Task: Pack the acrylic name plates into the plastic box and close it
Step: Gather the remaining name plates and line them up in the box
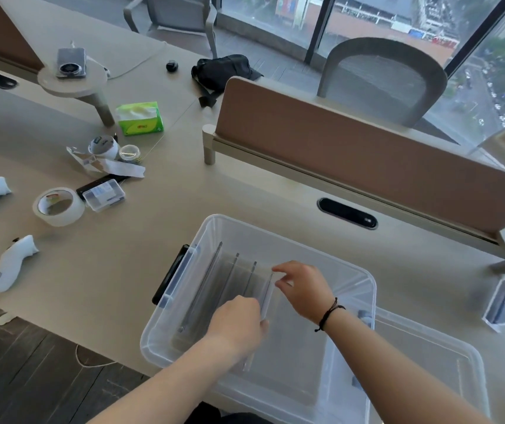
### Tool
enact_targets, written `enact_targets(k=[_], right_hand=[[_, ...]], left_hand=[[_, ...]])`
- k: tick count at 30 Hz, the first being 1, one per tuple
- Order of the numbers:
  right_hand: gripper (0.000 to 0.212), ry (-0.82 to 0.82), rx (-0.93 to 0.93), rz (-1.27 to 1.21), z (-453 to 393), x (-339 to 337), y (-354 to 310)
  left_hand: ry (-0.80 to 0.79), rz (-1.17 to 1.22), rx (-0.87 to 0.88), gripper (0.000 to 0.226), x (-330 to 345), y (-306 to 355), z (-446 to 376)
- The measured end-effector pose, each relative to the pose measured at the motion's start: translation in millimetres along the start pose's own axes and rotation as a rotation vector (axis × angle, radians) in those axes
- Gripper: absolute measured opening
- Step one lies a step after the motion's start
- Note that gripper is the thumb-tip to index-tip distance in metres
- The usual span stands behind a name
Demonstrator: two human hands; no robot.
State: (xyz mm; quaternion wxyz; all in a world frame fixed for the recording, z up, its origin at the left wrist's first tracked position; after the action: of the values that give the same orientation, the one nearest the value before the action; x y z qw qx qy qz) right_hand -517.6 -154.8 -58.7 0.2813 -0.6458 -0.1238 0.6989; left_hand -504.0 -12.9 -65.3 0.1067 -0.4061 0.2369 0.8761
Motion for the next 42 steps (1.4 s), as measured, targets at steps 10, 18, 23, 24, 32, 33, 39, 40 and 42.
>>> enact_targets(k=[10,18,23,24,32,33,39,40,42], right_hand=[[0.025,0.2,0.263,-0.075,70,-27,27],[0.022,0.432,0.379,-0.147,144,-72,44],[0.023,0.525,0.421,-0.198,184,-97,74],[0.023,0.542,0.422,-0.212,192,-102,83],[0.039,0.702,0.43,-0.307,287,-164,174],[0.033,0.718,0.449,-0.319,303,-172,191],[0.014,0.899,0.621,-0.358,412,-210,286],[0.014,0.941,0.66,-0.365,431,-214,299],[0.014,1.022,0.736,-0.37,468,-219,323]], left_hand=[[0.102,-0.172,0.303,0.018,-15,54,-8],[0.149,-0.196,0.548,0.027,-13,154,11],[0.14,-0.257,0.625,0.027,10,207,22],[0.136,-0.276,0.636,0.026,16,222,24],[0.124,-0.357,0.687,0.023,82,368,46],[0.123,-0.373,0.707,0.023,93,390,52],[0.086,-0.494,0.836,0.017,174,524,88],[0.077,-0.515,0.857,0.015,189,544,95],[0.056,-0.549,0.901,0.017,218,582,108]])
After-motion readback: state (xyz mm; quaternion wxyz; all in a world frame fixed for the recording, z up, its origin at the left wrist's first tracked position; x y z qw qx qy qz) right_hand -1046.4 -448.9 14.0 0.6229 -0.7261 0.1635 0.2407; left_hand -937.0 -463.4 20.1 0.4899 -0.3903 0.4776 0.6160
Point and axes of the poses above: each hand's wrist, its own z-axis away from the middle knuckle, its own x-axis out of the palm, y = z × x, the point moved 9 cm from there along -z, towards the middle knuckle, and after that the axes turned 10 degrees about -x, right-handed, at the moved point
